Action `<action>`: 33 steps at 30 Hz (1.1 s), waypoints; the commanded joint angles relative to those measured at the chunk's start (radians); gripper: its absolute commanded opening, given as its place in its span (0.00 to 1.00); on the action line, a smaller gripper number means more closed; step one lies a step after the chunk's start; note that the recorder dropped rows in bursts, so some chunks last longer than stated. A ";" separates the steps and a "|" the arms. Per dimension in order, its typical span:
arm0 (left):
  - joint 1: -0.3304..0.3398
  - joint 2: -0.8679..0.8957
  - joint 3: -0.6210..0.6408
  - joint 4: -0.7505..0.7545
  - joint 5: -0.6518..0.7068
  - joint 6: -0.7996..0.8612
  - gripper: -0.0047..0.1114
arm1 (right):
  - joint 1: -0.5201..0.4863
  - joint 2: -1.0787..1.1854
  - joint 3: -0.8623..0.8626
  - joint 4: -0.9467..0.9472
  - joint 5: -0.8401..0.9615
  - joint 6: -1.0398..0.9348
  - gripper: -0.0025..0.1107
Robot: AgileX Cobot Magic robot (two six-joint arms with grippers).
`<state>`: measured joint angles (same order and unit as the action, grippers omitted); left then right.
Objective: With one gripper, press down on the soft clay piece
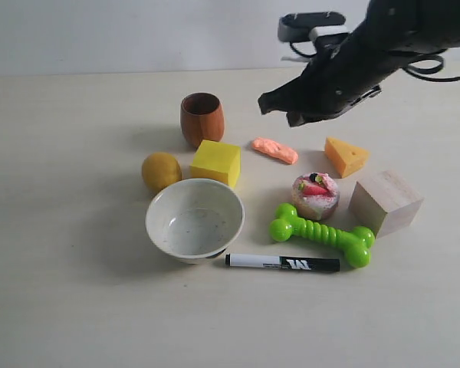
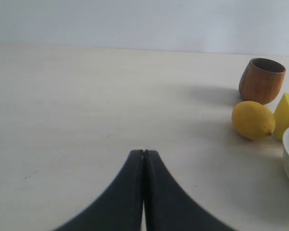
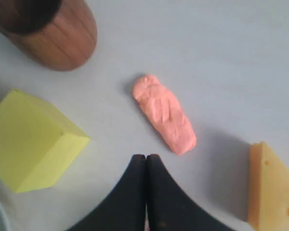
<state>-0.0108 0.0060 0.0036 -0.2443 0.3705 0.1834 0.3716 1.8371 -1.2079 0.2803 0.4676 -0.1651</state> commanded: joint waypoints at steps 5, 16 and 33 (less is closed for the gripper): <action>0.002 -0.006 -0.004 -0.002 -0.008 -0.001 0.04 | 0.000 -0.547 0.252 0.034 -0.069 -0.015 0.02; 0.002 -0.006 -0.004 -0.002 -0.008 -0.001 0.04 | 0.000 -0.849 0.252 -0.006 0.001 -0.018 0.02; 0.002 -0.006 -0.004 -0.002 -0.008 -0.001 0.04 | -0.404 -1.167 0.449 -0.174 0.069 0.062 0.02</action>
<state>-0.0108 0.0060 0.0036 -0.2443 0.3705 0.1834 0.0651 0.7406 -0.8312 0.1018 0.5681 -0.1089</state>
